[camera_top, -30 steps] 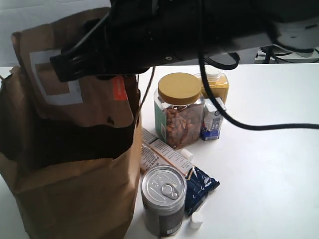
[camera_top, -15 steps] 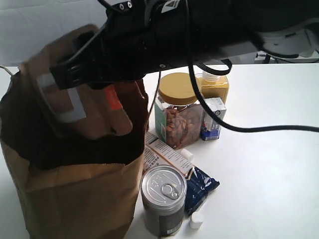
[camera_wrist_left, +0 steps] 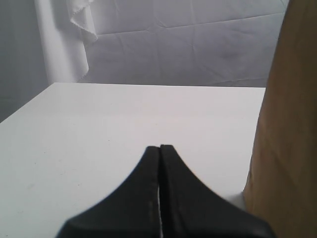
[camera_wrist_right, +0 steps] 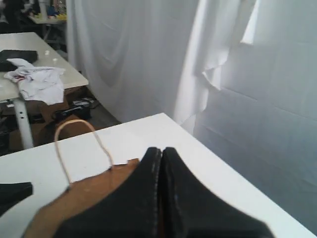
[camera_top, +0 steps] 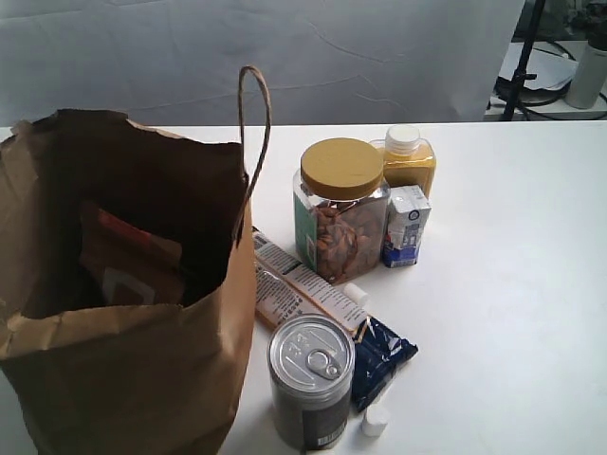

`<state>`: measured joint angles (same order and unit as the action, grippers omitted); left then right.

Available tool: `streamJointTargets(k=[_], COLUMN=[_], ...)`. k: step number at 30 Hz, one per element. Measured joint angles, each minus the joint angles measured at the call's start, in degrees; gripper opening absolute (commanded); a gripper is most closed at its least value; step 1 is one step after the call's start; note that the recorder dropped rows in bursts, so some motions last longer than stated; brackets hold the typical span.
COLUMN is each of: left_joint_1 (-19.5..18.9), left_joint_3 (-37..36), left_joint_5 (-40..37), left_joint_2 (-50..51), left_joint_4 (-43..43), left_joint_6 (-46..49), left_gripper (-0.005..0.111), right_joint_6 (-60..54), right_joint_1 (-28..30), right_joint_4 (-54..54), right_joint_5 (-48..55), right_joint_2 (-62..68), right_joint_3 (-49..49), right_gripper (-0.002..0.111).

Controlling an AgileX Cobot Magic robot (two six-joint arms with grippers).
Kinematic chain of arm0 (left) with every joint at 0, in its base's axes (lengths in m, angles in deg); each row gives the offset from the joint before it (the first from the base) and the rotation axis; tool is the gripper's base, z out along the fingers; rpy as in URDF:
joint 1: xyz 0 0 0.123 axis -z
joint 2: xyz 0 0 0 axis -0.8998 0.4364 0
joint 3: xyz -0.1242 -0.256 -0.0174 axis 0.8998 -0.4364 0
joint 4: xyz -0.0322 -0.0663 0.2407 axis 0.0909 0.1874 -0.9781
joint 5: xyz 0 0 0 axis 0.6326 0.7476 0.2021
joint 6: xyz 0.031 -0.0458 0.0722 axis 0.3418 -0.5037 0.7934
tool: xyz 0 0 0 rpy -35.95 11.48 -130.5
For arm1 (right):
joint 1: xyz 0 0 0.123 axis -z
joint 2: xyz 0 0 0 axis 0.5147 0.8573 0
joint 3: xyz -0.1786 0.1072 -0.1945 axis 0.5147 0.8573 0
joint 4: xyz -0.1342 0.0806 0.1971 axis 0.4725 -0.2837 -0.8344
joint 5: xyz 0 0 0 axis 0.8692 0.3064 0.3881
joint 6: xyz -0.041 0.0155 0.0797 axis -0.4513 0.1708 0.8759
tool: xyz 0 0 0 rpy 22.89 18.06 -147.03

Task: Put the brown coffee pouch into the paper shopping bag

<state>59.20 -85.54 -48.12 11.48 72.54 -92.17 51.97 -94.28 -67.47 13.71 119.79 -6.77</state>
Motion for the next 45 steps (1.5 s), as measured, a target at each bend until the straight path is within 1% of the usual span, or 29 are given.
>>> streamJointTargets(k=[3, 6, 9, 11, 15, 24, 27, 30, 33, 34, 39, 43, 45], left_joint_1=[0.00, 0.00, 0.00, 0.00, 0.00, 0.00, 0.00, 0.00, 0.00, 0.00, 0.00, 0.00, 0.00], left_joint_3=[0.00, 0.00, 0.00, 0.00, 0.00, 0.00, 0.00, 0.00, 0.00, 0.00, 0.00, 0.00, 0.00], left_joint_5=[0.00, 0.00, 0.00, 0.00, 0.00, 0.00, 0.00, 0.00, 0.00, 0.00, 0.00, 0.00, 0.00], left_joint_2=[0.00, 0.00, 0.00, 0.00, 0.00, 0.00, 0.00, 0.00, 0.00, 0.00, 0.00, 0.00, 0.00], left_joint_4=[0.00, 0.00, 0.00, 0.00, 0.00, 0.00, 0.00, 0.00, 0.00, 0.00, 0.00, 0.00, 0.00], left_joint_6=[0.00, 0.00, 0.00, 0.00, 0.00, 0.00, 0.00, 0.00, 0.00, 0.00, 0.00, 0.00, 0.00], left_gripper=[0.000, 0.000, 0.000, 0.000, 0.000, 0.000, 0.000, 0.000, 0.000, 0.000, 0.000, 0.000, 0.000], right_joint_6=[13.73, 26.24, 34.37, 38.07, 42.65, 57.74, 59.58, 56.36, 51.25, 49.34, 45.44, 43.54, 41.89], right_joint_1=[0.00, 0.00, 0.00, 0.00, 0.00, 0.00, 2.29, 7.51, 14.90, 18.28, 30.53, 37.50, 39.95], right_joint_4=[16.94, 32.24, 42.75, 46.61, 50.00, 60.59, 58.90, 54.16, 48.18, 46.33, 38.56, 34.19, 32.82], right_joint_5=[2.69, 9.11, 13.80, 14.92, 15.20, 16.58, 18.31, 17.13, 12.84, 10.59, -0.23, -10.28, -15.40], right_joint_2=[-2.07, -3.88, -5.79, -7.56, -12.02, -24.43, -28.86, -32.28, -35.00, -35.94, -38.26, -39.91, -40.68], right_joint_3=[0.00, 0.00, 1.27, 2.92, 7.76, 22.79, 27.62, 31.92, 36.56, 38.82, 48.76, 55.92, 59.20], right_gripper=[0.000, 0.000, 0.000, 0.000, 0.000, 0.000, 0.000, 0.000, 0.000, 0.000, 0.000, 0.000, 0.000])
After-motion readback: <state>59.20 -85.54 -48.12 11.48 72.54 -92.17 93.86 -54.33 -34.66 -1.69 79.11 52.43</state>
